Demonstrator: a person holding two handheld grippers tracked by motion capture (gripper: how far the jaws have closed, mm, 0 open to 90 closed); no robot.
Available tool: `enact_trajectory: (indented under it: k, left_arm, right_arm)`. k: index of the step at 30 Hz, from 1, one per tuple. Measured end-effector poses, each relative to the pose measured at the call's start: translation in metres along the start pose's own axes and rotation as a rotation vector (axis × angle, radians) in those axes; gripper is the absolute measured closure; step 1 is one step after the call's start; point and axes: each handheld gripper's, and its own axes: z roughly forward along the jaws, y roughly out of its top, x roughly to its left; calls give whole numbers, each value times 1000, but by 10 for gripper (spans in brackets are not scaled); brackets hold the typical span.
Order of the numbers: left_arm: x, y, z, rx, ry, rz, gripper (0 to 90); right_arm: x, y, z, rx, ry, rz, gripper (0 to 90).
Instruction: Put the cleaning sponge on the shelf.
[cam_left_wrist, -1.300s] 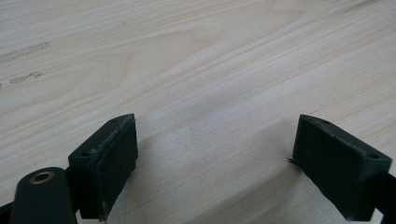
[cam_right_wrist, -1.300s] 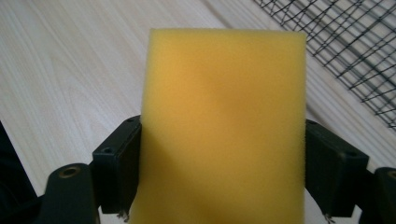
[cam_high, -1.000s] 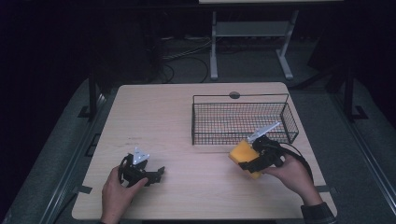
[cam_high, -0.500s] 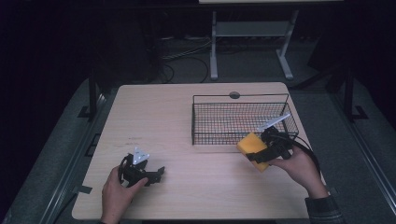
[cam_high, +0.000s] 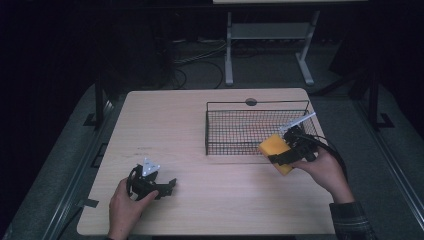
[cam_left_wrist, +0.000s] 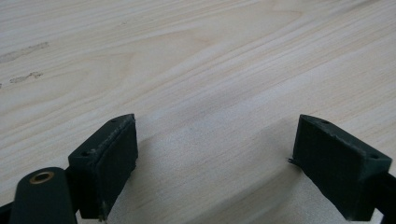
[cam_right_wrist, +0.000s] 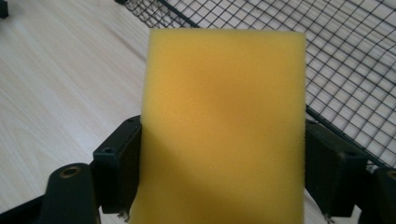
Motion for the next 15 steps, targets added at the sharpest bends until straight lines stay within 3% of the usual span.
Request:
enact_trajectory:
  k: [15]
  left_arm:
    - [0, 0, 0, 2, 0, 3, 132]
  right_arm:
    - [-34, 12, -5, -2, -57, 76, 228]
